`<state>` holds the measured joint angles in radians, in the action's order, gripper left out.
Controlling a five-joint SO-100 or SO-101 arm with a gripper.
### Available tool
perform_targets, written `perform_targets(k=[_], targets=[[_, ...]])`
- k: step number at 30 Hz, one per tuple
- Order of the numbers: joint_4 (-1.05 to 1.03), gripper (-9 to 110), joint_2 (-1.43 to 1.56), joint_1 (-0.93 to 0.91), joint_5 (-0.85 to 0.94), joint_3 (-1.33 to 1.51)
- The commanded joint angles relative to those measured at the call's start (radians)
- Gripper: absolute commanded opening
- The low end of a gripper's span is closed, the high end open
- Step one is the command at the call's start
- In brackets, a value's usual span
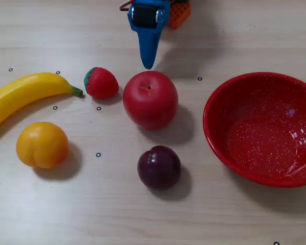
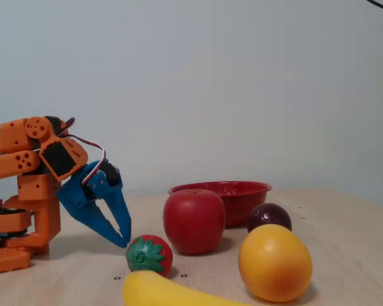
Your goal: Put the peach in the red bowl.
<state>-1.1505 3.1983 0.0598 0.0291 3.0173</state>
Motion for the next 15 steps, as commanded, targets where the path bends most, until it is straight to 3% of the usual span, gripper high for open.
perform_targets(k=[1,15], targets=[[0.011,0,0.009,-0.015,0.005,-0.034],[0.011,0,0.009,-0.015,0.012,-0.034]])
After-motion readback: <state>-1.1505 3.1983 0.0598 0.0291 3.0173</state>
